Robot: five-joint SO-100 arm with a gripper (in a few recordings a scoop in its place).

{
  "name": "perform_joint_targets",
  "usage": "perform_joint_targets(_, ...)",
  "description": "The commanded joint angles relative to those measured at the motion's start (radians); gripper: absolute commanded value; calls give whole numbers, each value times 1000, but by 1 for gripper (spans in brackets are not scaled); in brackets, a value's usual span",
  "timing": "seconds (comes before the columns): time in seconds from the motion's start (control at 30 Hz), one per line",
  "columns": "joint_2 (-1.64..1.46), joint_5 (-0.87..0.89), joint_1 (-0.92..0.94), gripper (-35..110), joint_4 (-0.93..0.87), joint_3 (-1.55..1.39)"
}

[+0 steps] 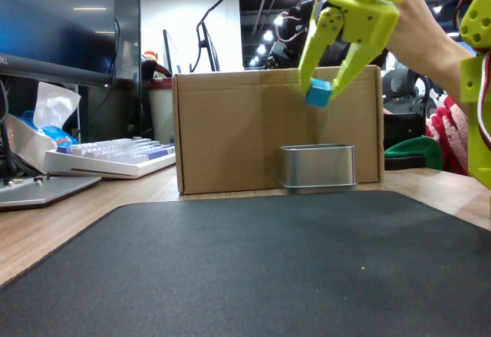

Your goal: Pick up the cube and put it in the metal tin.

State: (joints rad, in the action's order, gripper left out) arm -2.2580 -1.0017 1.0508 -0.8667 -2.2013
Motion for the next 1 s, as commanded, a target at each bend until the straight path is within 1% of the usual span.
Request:
perform_joint_targets(0.0, 43, -28, 14, 0, 51, 25)
perform_joint_targets(0.03, 77, -52, -3, 0, 80, 11)
perform_joint_targets(0.1, 127, -81, -46, 0, 83, -14)
perform_joint_targets(0.3, 146, -158, -112, 0, 81, -126)
perform_joint_targets(0.53, 152, -132, -94, 2, 81, -92)
perform_joint_targets(0.57, 152, -121, -91, 4, 81, -83)
perform_joint_targets(0.63, 144, -117, -91, 18, 81, -81)
perform_joint_targets(0.67, 140, -117, -92, 21, 81, -83)
perform_joint_targets(0.7, 135, -106, -91, 28, 81, -80)
perform_joint_targets(0.77, 123, -97, -91, 29, 81, -80)
perform_joint_targets(0.8, 115, -71, -94, 29, 86, -80)
perform_joint_targets(0.87, 84, 74, -103, 29, 118, -80)
perform_joint_targets(0.97, 31, 225, -121, 27, 146, -95)
